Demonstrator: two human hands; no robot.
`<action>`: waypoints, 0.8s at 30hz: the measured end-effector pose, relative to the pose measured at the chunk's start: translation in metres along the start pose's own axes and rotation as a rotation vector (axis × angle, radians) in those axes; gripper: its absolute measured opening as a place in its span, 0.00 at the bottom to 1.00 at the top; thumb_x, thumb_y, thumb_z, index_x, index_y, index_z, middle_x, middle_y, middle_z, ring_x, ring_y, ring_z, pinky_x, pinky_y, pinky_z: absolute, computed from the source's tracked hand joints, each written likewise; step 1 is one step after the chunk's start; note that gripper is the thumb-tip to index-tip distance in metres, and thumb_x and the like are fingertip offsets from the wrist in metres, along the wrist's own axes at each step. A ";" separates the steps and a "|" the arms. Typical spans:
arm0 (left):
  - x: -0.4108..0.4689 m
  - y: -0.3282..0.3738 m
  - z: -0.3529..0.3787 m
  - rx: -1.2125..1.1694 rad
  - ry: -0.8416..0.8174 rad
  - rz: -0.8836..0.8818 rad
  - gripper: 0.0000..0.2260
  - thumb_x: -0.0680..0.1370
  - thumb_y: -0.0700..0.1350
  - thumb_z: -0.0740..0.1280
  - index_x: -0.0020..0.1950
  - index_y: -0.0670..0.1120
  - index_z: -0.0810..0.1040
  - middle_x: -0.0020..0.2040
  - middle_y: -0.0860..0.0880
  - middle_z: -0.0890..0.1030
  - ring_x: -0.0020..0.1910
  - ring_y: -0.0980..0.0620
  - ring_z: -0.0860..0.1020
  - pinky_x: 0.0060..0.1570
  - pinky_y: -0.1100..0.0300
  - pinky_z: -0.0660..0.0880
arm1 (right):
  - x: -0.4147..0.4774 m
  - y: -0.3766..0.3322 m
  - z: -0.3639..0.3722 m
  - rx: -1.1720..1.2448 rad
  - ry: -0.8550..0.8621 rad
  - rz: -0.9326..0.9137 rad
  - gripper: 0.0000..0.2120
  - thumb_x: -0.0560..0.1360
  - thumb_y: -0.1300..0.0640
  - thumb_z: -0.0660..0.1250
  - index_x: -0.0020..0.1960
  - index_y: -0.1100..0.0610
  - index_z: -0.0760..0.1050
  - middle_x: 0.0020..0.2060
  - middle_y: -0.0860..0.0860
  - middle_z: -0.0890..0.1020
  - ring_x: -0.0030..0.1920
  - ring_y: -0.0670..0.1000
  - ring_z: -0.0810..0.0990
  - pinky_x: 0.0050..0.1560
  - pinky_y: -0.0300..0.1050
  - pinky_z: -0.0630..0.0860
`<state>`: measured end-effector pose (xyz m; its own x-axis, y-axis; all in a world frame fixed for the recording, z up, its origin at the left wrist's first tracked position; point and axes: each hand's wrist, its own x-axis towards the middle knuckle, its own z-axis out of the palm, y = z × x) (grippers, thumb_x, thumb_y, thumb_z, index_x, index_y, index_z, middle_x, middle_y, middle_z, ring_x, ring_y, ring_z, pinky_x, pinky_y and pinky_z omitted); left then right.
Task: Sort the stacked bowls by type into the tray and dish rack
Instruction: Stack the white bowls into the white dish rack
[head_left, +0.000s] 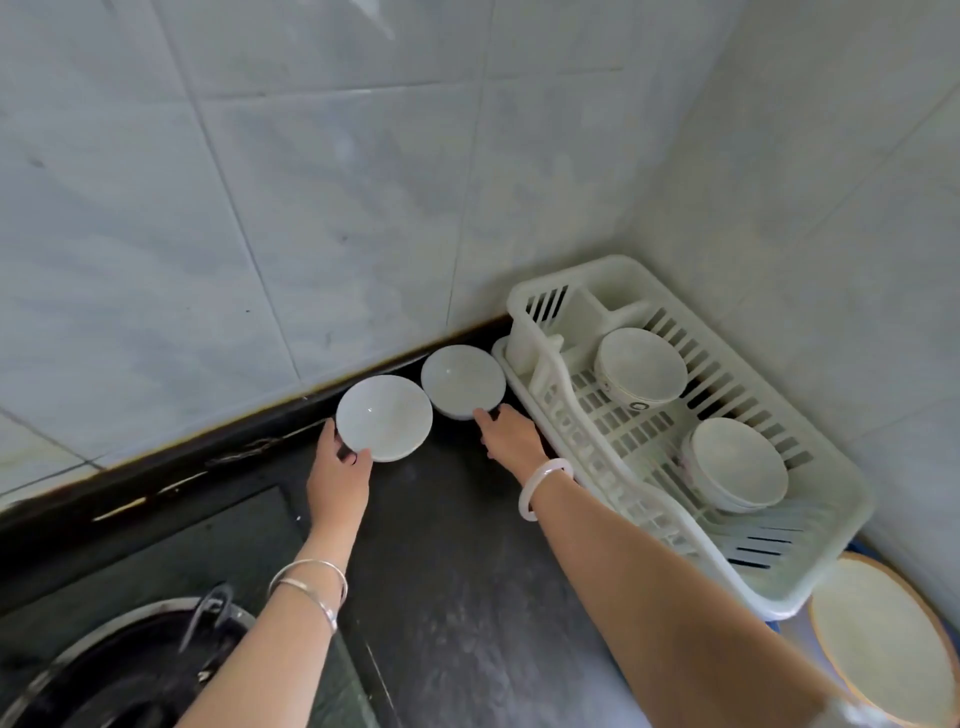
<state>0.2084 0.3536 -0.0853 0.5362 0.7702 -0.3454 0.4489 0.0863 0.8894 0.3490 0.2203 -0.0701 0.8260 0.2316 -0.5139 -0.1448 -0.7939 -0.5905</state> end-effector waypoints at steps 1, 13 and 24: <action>0.001 -0.001 0.000 -0.017 0.000 0.004 0.25 0.76 0.38 0.62 0.72 0.51 0.64 0.66 0.49 0.75 0.65 0.47 0.73 0.58 0.58 0.66 | 0.004 -0.002 0.003 0.079 0.004 0.036 0.21 0.79 0.47 0.57 0.65 0.60 0.67 0.56 0.59 0.79 0.53 0.59 0.80 0.54 0.53 0.78; 0.012 -0.014 0.003 -0.241 -0.026 -0.050 0.25 0.77 0.38 0.63 0.72 0.53 0.64 0.69 0.49 0.72 0.68 0.48 0.69 0.67 0.44 0.68 | -0.001 -0.013 -0.007 0.741 0.060 0.121 0.19 0.78 0.65 0.57 0.69 0.58 0.65 0.56 0.59 0.78 0.42 0.53 0.82 0.27 0.37 0.79; 0.014 -0.013 0.006 -0.514 -0.026 -0.196 0.19 0.82 0.51 0.52 0.71 0.49 0.67 0.70 0.45 0.70 0.66 0.42 0.72 0.63 0.52 0.69 | -0.023 -0.053 -0.001 0.126 -0.015 -0.140 0.09 0.77 0.60 0.57 0.56 0.59 0.71 0.39 0.58 0.83 0.32 0.51 0.82 0.37 0.43 0.82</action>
<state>0.2143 0.3590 -0.1033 0.4984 0.6931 -0.5208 0.1386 0.5293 0.8371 0.3380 0.2571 -0.0264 0.8349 0.3436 -0.4299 -0.0969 -0.6772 -0.7294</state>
